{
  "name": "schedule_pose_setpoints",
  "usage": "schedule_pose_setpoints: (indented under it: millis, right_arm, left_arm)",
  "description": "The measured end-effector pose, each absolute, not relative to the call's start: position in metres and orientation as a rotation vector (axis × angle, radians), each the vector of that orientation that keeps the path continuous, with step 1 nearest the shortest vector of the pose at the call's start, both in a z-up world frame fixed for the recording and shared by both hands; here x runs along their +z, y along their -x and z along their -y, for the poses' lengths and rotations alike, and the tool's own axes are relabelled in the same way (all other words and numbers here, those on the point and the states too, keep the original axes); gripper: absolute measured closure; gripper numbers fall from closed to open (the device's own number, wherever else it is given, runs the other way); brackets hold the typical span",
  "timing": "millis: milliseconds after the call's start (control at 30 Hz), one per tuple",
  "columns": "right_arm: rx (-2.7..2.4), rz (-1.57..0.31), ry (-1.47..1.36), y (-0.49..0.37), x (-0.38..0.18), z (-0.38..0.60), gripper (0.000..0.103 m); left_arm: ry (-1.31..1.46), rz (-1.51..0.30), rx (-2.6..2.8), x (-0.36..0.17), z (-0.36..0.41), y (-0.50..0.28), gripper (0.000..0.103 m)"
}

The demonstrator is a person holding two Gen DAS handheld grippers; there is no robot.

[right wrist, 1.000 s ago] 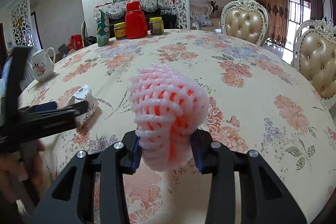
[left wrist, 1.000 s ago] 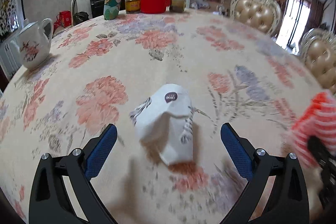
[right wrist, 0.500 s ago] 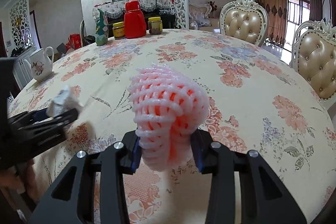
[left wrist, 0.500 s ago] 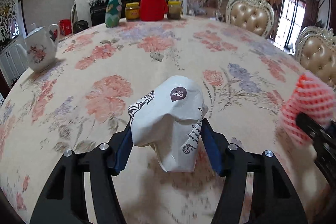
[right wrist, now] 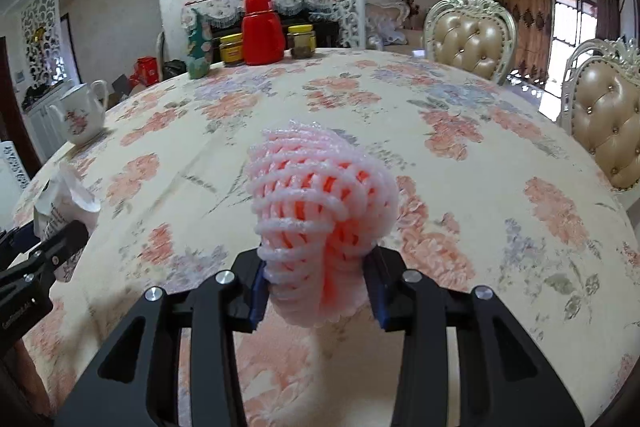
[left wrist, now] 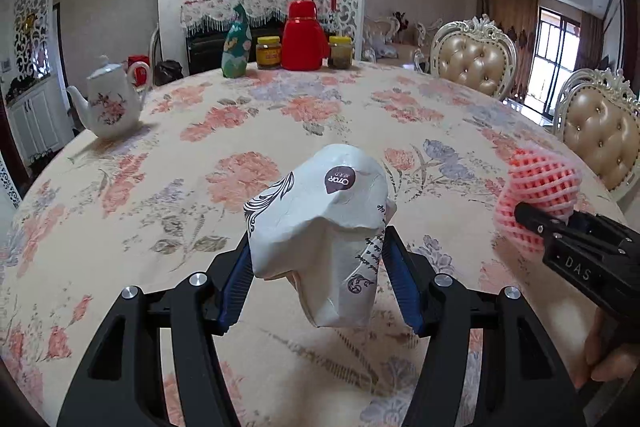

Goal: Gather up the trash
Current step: 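Carry the paper cup and mesh net over to the pink bin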

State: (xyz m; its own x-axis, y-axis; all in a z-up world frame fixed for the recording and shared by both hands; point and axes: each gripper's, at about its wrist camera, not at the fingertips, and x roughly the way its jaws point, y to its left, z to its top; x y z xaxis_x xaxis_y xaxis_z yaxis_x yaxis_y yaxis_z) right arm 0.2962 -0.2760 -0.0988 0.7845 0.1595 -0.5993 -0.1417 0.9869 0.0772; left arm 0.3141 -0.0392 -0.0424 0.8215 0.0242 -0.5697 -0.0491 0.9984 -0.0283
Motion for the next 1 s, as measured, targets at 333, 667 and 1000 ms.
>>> schedule_pose_setpoints:
  millis: [333, 667, 1000]
  right_arm:
    - [0.208, -0.624, -0.004, -0.253, -0.083, 0.270, 0.063]
    - [0.207, -0.563, -0.003, -0.196, -0.068, 0.301, 0.062]
    - [0.131, -0.512, -0.028, -0.149, -0.066, 0.348, 0.062]
  left_arm:
    - [0.042, -0.553, 0.046, -0.033, 0.038, -0.281, 0.045]
    - [0.031, -0.514, -0.020, -0.027, 0.061, -0.251, 0.045]
    - [-0.005, -0.500, -0.144, -0.025, 0.114, -0.224, 0.045]
